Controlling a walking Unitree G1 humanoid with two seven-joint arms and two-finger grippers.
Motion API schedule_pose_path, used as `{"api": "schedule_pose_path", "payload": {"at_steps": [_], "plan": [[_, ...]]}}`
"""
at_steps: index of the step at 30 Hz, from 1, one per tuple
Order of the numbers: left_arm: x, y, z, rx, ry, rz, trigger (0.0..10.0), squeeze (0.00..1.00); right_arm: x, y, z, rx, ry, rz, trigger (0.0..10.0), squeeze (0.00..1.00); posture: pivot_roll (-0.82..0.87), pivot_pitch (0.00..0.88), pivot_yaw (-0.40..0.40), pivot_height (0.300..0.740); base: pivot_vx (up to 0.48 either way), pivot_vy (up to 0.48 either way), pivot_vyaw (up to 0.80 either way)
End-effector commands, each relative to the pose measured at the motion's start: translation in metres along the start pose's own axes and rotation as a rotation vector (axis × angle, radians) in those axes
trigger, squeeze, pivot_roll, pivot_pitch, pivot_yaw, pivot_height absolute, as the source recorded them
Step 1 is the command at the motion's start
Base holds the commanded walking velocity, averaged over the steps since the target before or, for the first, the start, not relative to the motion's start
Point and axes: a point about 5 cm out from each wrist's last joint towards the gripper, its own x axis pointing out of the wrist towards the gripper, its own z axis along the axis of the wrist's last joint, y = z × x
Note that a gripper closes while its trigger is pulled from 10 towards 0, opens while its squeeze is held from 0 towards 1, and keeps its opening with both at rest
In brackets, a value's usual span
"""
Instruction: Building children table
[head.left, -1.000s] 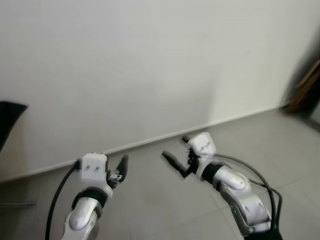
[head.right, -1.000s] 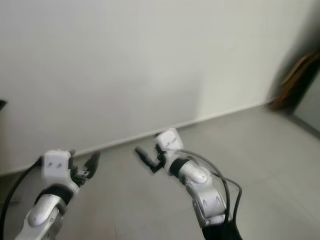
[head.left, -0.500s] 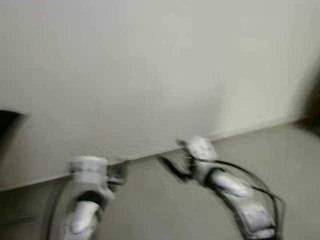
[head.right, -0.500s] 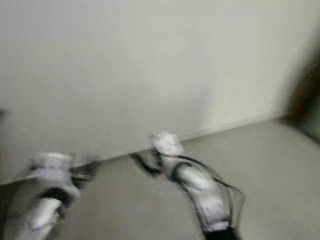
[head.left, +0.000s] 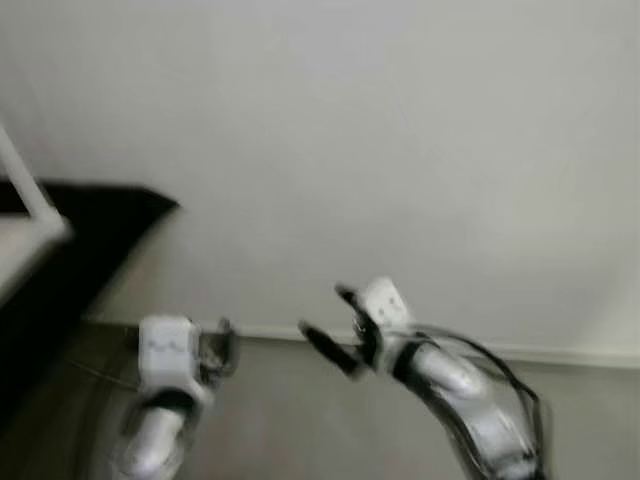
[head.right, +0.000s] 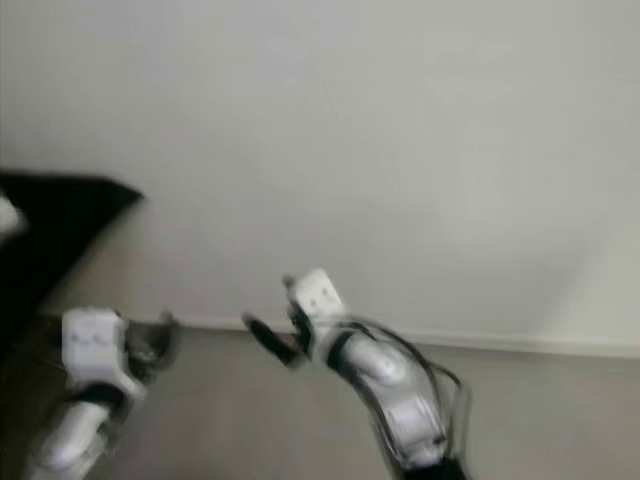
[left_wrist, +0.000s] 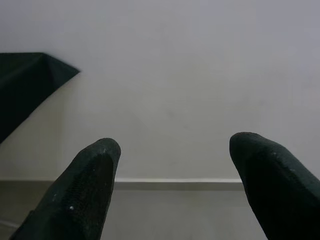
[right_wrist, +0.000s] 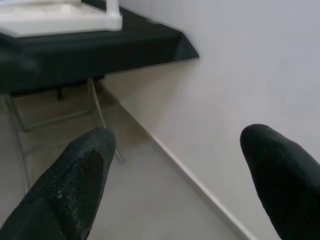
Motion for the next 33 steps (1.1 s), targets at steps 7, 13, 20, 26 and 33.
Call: {"api": "schedule_pose_path", "payload": {"at_steps": [7, 13, 20, 26, 33], "plan": [[-0.0006, 0.0050, 0.0008, 0.019, -0.001, 0.013, 10.0, 0.00, 0.0036, 0.0068, 0.0043, -0.017, -0.028, 0.046, 10.0, 0.00, -0.10, 0.013, -0.008, 0.740, 0.304, 0.000, 0.80], [-0.0006, 0.0060, 0.0013, 0.019, -0.002, 0.018, 10.0, 0.00, 0.0039, 0.0076, 0.0049, -0.017, -0.031, 0.058, 10.0, 0.00, -0.10, 0.016, -0.005, 0.740, 0.301, 0.000, 0.80], [-0.0007, 0.0062, 0.0019, 0.020, -0.005, 0.025, 10.0, 0.00, 0.0040, 0.0093, 0.0060, -0.025, -0.042, 0.096, 10.0, 0.00, -0.09, 0.019, -0.005, 0.740, 0.301, 0.000, 0.80], [-0.0008, 0.0065, 0.0023, 0.020, -0.006, 0.026, 10.0, 0.00, 0.0042, 0.0116, 0.0068, -0.031, -0.049, 0.135, 10.0, 0.00, -0.09, 0.021, -0.005, 0.740, 0.291, 0.000, 0.80], [-0.0015, 0.0071, 0.0028, 0.024, -0.005, 0.031, 10.0, 0.00, 0.0042, 0.0132, 0.0071, -0.027, -0.052, 0.155, 10.0, 0.00, -0.09, 0.022, -0.006, 0.740, 0.114, 0.000, 0.80]]}}
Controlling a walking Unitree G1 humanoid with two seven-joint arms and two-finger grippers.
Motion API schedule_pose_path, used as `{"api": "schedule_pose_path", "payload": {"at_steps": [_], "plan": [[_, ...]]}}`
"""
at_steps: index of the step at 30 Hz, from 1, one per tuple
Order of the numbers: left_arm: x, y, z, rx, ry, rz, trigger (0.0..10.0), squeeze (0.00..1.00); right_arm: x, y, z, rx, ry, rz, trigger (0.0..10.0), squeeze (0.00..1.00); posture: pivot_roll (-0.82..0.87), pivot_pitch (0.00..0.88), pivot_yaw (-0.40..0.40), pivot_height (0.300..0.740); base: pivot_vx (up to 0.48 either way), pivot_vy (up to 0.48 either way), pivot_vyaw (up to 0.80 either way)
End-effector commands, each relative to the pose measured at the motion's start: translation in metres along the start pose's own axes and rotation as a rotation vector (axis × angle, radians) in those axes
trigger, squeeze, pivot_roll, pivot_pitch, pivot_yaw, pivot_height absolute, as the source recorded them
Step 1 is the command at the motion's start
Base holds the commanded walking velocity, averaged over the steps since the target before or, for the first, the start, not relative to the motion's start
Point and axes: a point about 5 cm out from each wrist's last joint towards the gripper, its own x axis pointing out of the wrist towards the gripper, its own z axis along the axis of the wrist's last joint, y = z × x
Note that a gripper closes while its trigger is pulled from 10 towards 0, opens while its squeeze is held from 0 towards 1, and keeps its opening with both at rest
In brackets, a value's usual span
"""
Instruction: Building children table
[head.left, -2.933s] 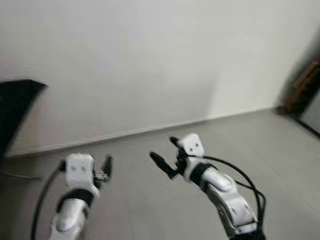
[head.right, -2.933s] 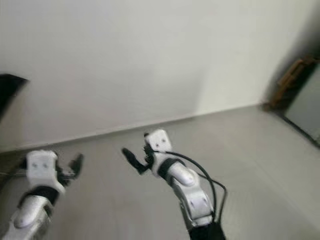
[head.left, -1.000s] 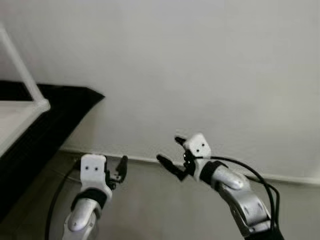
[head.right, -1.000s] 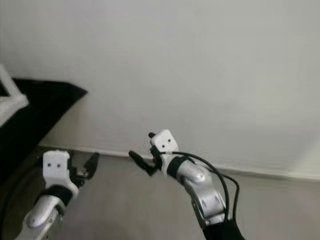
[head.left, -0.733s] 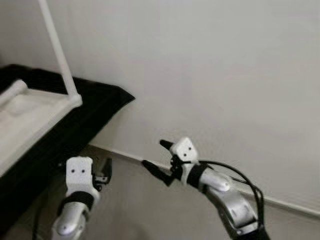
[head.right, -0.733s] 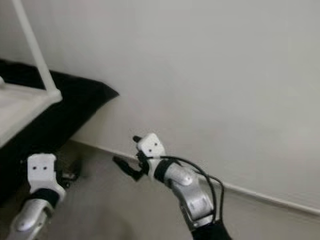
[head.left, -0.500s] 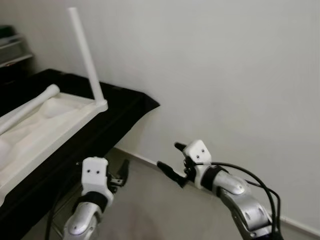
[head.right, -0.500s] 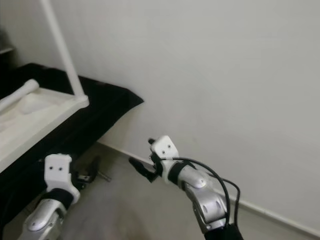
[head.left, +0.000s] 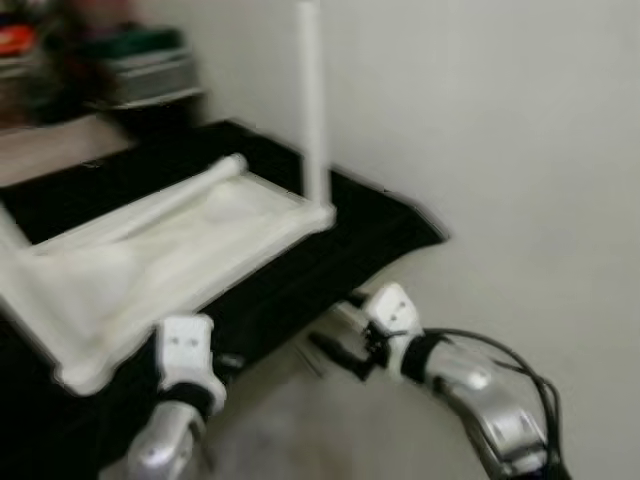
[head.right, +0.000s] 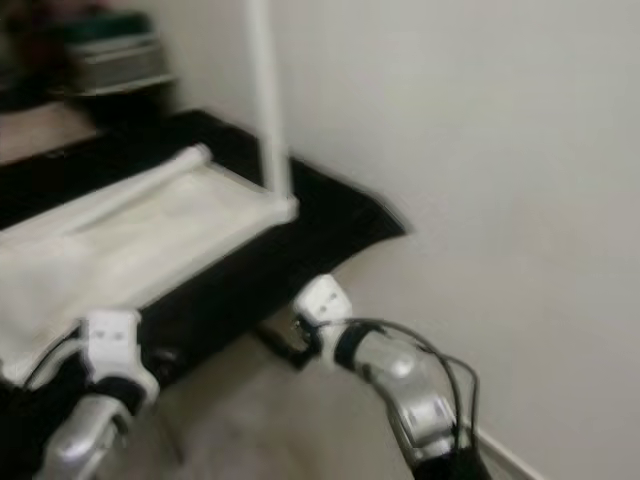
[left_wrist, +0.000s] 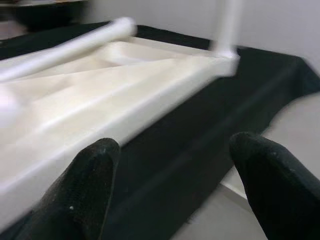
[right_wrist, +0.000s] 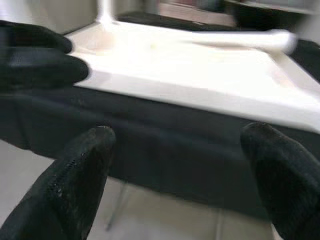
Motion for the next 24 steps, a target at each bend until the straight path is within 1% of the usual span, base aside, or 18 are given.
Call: {"api": "schedule_pose_path", "payload": {"at_steps": [1, 5, 9, 14, 16, 24], "plan": [[-0.0017, 0.0060, -0.0008, 0.022, 0.009, 0.023, 10.0, 0.00, 0.0042, 0.0055, 0.0021, 0.008, -0.021, 0.029, 10.0, 0.00, -0.09, 0.022, -0.006, 0.740, 0.000, 0.000, 0.80], [-0.0013, 0.0047, 0.0002, 0.055, 0.007, 0.017, 10.0, 0.00, 0.0047, 0.0061, 0.0024, 0.013, -0.026, 0.045, 10.0, 0.00, -0.08, 0.022, -0.004, 0.740, 0.000, 0.000, 0.80], [-0.0012, 0.0047, 0.0007, 0.059, 0.005, 0.013, 10.0, 0.00, 0.0050, 0.0064, 0.0023, 0.015, -0.027, 0.049, 10.0, 0.00, -0.08, 0.022, -0.004, 0.740, 0.000, 0.000, 0.80], [-0.0014, 0.0034, 0.0013, 0.060, 0.001, 0.015, 10.0, 0.00, 0.0041, 0.0032, 0.0024, 0.040, -0.034, 0.033, 10.0, 0.00, -0.08, 0.025, -0.012, 0.740, 0.000, 0.000, 0.80], [-0.0016, 0.0030, 0.0012, 0.057, 0.000, 0.019, 10.0, 0.00, 0.0048, 0.0006, 0.0021, 0.069, -0.033, 0.016, 10.0, 0.00, -0.08, 0.025, -0.015, 0.740, 0.000, 0.000, 0.00], [-0.0015, 0.0032, 0.0008, 0.039, 0.001, 0.020, 10.0, 0.00, 0.0058, -0.0022, 0.0013, 0.074, -0.020, -0.013, 10.0, 0.00, -0.09, 0.026, -0.009, 0.740, 0.000, 0.000, 0.00]]}}
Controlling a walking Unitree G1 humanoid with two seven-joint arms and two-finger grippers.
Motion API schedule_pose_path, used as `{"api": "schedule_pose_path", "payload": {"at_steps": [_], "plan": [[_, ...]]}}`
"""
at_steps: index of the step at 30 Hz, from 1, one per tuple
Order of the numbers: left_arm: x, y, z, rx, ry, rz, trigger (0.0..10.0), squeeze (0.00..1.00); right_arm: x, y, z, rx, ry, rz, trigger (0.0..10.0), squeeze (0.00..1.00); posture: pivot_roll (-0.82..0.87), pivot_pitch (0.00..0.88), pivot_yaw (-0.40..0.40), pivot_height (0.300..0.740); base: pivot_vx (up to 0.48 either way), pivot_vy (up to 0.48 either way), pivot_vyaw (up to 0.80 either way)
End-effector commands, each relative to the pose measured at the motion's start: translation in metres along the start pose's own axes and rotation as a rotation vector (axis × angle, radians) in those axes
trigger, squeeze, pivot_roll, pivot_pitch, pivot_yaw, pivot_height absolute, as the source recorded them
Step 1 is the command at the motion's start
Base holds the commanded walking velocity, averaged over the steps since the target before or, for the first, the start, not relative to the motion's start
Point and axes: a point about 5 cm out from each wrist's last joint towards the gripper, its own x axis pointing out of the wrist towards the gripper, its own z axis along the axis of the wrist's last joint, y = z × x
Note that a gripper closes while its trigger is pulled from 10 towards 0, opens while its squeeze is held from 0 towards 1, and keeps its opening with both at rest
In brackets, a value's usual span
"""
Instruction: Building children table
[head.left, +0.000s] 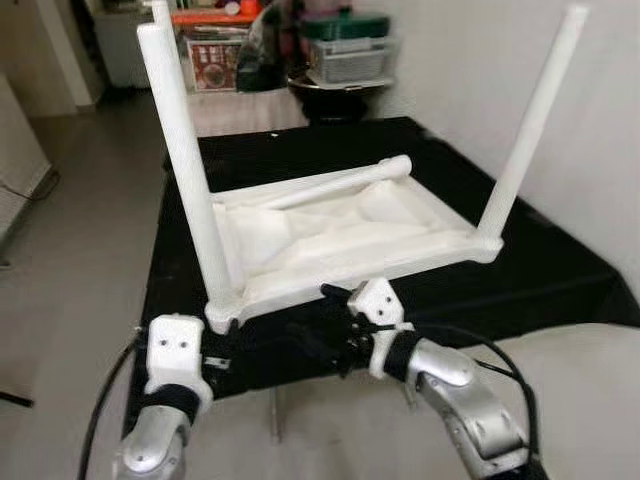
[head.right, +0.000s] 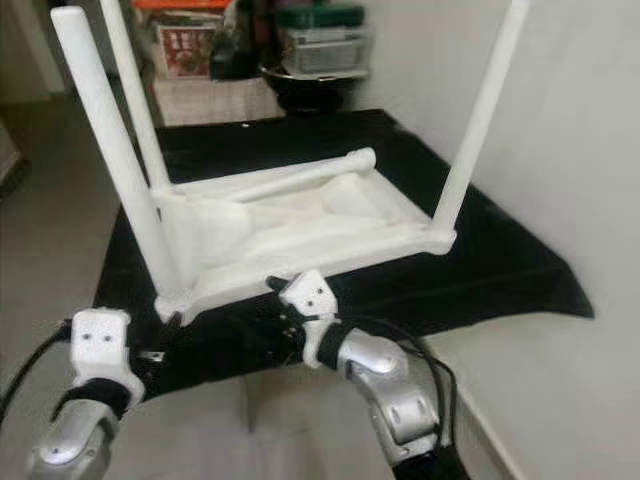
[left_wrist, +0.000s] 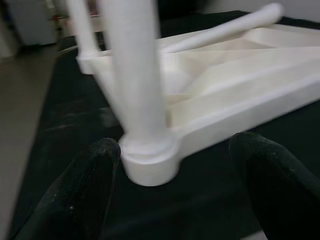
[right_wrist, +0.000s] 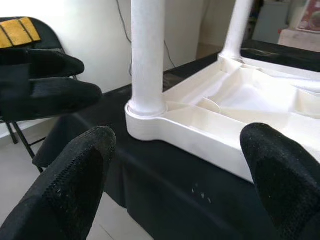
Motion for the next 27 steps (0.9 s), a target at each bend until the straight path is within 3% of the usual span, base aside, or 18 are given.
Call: {"api": "schedule_pose_path", "payload": {"at_steps": [1, 5, 7, 8, 9, 12, 27], "plan": [[0.000, 0.000, 0.001, -0.007, -0.001, -0.003, 10.0, 0.00, -0.001, -0.003, -0.003, 0.019, 0.013, -0.025, 10.0, 0.00, -0.09, 0.024, -0.007, 0.740, 0.000, 0.000, 0.00], [0.001, 0.001, 0.000, -0.007, -0.001, -0.004, 10.0, 0.00, -0.001, -0.004, -0.003, 0.026, 0.013, -0.033, 10.0, 0.00, -0.09, 0.023, -0.006, 0.740, 0.000, 0.000, 0.00], [0.001, 0.001, 0.000, -0.010, -0.001, -0.001, 10.0, 0.00, -0.001, -0.012, -0.004, 0.138, -0.009, -0.112, 10.0, 0.00, -0.08, 0.023, -0.006, 0.740, 0.000, 0.000, 0.00], [0.001, 0.002, 0.000, -0.011, 0.000, 0.000, 10.0, 0.00, -0.002, -0.018, -0.003, 0.271, -0.059, -0.161, 10.0, 0.00, -0.08, 0.024, -0.006, 0.740, 0.000, 0.000, 0.00], [0.001, 0.002, 0.000, -0.011, 0.000, 0.000, 10.0, 0.00, -0.002, -0.018, -0.003, 0.271, -0.059, -0.161, 10.0, 0.00, -0.08, 0.024, -0.006, 0.740, 0.000, 0.000, 0.00], [0.001, 0.002, 0.000, -0.013, 0.000, 0.002, 10.0, 0.00, -0.006, -0.024, -0.003, 0.477, -0.156, -0.182, 10.0, 0.00, -0.08, 0.023, -0.005, 0.740, 0.000, 0.000, 0.00], [0.001, 0.002, 0.000, -0.007, -0.005, 0.004, 10.0, 0.00, -0.006, -0.025, -0.003, 0.480, -0.142, -0.191, 10.0, 0.00, -0.08, 0.015, -0.010, 0.740, 0.000, 0.000, 0.00]]}}
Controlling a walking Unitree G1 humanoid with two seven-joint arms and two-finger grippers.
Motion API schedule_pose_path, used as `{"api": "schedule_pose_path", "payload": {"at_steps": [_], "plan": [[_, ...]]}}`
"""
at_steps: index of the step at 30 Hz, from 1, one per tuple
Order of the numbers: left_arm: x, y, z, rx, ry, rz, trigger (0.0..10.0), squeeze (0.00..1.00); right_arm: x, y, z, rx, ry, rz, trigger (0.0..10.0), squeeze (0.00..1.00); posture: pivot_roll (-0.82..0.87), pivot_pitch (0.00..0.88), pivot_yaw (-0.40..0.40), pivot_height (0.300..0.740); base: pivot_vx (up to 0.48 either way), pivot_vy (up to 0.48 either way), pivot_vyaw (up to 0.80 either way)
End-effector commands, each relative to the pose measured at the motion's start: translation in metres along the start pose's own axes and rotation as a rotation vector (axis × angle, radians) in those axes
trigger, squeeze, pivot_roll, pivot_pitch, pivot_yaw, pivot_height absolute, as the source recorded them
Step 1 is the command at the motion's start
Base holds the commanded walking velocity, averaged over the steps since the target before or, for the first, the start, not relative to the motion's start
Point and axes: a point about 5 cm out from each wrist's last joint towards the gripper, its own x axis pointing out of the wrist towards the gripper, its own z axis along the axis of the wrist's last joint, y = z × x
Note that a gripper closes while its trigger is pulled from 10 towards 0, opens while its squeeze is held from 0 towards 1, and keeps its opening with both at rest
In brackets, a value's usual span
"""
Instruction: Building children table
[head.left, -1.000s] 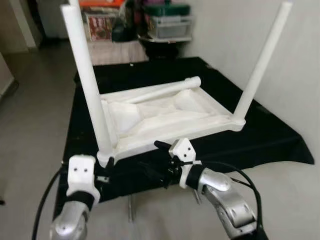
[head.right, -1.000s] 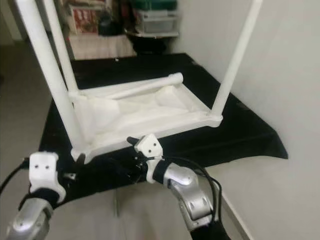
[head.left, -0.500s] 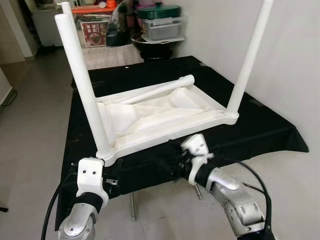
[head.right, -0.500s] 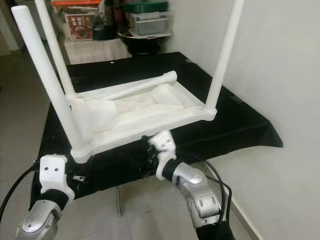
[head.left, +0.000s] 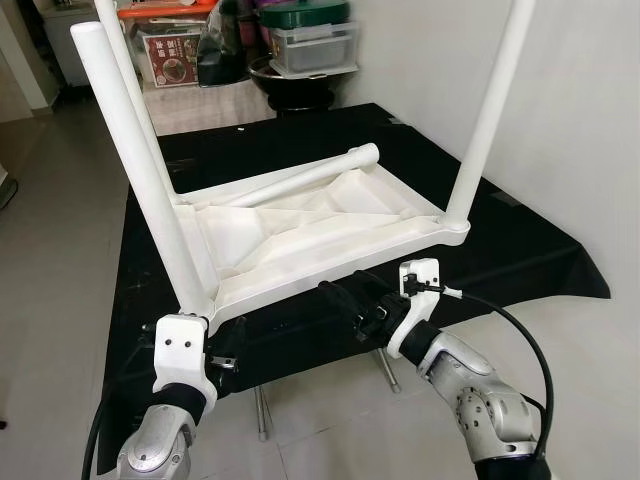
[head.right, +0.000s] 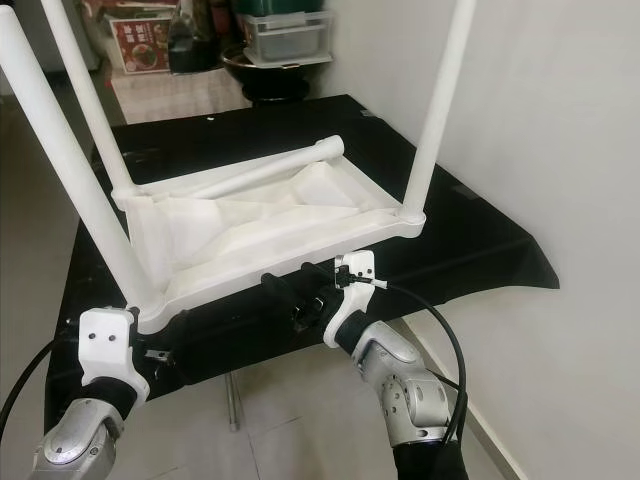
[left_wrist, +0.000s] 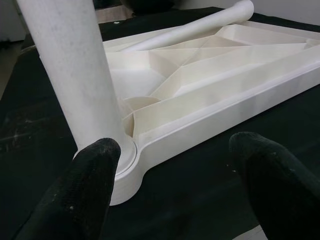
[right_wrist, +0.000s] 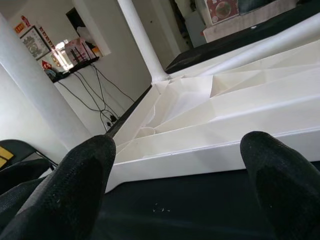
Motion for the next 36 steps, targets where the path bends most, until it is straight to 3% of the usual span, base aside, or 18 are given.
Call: {"api": "schedule_pose_path", "payload": {"at_steps": [1, 15, 36], "plan": [[0.0007, 0.0010, -0.0006, 0.005, 0.000, 0.007, 10.0, 0.00, 0.0017, -0.0005, 0.0003, 0.002, 0.012, -0.009, 10.0, 0.00, -0.08, 0.013, -0.011, 0.740, 0.000, 0.000, 0.00], [0.0011, 0.0001, -0.0005, 0.000, -0.004, 0.003, 10.0, 0.00, 0.0015, -0.0009, 0.0006, -0.007, 0.023, -0.010, 10.0, 0.00, -0.09, 0.011, -0.010, 0.740, 0.000, 0.000, 0.00], [0.0017, -0.0006, 0.0009, -0.026, -0.010, -0.001, 10.0, 0.00, 0.0022, 0.0008, 0.0006, -0.066, 0.040, 0.001, 10.0, 0.00, -0.11, 0.022, -0.009, 0.740, 0.000, -0.317, 0.00]]}}
